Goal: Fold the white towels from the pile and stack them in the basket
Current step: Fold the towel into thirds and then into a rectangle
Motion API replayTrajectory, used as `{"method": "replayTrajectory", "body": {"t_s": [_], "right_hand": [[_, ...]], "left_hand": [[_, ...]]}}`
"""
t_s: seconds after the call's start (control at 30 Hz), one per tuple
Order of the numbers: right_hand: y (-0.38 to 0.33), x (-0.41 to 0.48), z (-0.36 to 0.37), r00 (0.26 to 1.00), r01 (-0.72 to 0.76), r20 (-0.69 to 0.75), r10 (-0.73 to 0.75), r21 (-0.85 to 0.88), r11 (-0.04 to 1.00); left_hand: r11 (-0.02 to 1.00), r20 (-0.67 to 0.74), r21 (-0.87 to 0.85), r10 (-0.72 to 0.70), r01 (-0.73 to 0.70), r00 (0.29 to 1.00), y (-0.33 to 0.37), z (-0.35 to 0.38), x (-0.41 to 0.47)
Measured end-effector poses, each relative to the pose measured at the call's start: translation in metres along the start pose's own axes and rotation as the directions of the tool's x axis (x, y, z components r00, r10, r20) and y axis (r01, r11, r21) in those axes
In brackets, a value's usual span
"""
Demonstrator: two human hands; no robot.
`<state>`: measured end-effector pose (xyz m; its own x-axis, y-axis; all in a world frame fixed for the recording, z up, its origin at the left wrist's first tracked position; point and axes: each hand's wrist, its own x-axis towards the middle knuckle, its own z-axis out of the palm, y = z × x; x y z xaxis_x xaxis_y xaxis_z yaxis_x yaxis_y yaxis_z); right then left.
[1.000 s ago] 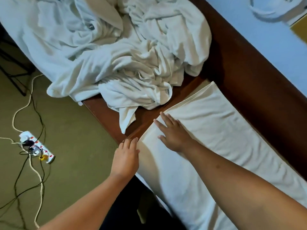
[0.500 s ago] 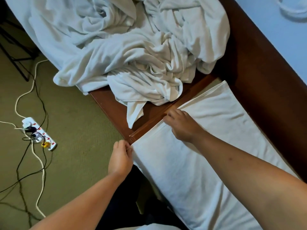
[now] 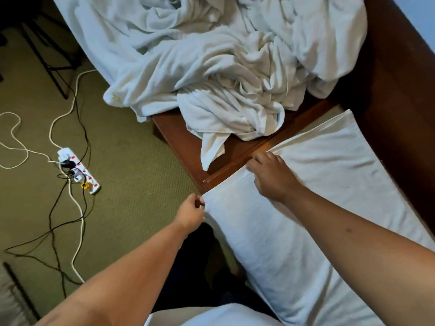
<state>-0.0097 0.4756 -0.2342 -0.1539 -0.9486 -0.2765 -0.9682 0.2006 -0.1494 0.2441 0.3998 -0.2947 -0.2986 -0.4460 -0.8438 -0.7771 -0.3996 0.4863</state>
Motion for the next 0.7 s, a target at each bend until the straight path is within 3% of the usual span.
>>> {"method": "replayTrajectory", "body": {"t_s": [0.07,0.13,0.2,0.27,0.3,0.37,0.43,0.6,0.7], "right_hand": [[-0.013,0.0,0.002,0.998,0.064,-0.015,-0.063,0.047,0.997],[-0.027,0.002,0.006,0.992,0.128,-0.006,-0.128,0.101,0.987],[-0.031,0.003,0.008,0.988,0.152,-0.004,-0.153,0.139,0.978],[-0.024,0.001,0.008,0.989,0.149,-0.015,-0.149,0.117,0.982],[-0.016,-0.001,0.008,0.991,0.134,-0.03,-0.132,0.08,0.988],[0.004,-0.004,0.007,0.996,0.069,-0.058,-0.068,0.006,0.998],[0.027,-0.008,0.002,0.998,-0.002,-0.058,-0.001,-0.044,0.999],[0.088,-0.007,-0.019,0.982,-0.182,0.028,0.188,-0.154,0.971],[0.116,-0.002,-0.028,0.953,-0.288,0.015,0.301,-0.252,0.924]], "left_hand": [[0.995,0.107,0.097,-0.013,0.002,0.994,-0.009,-0.003,0.006],[0.996,0.096,0.091,-0.007,-0.002,0.995,-0.011,-0.004,0.009],[0.997,-0.152,0.06,0.059,-0.05,0.987,-0.003,-0.002,0.005],[0.966,-0.413,0.182,0.247,-0.186,0.877,0.008,0.002,-0.003],[0.905,-0.437,0.306,0.408,-0.294,0.802,0.014,0.005,-0.009],[0.685,-0.279,0.521,0.701,-0.509,0.657,0.026,0.016,-0.02],[0.493,-0.075,0.642,0.802,-0.587,0.592,0.039,0.032,-0.023],[0.405,-0.008,0.773,0.776,-0.488,0.631,0.078,0.071,-0.01],[0.441,-0.054,0.765,0.77,-0.47,0.636,0.101,0.086,-0.003]]}}
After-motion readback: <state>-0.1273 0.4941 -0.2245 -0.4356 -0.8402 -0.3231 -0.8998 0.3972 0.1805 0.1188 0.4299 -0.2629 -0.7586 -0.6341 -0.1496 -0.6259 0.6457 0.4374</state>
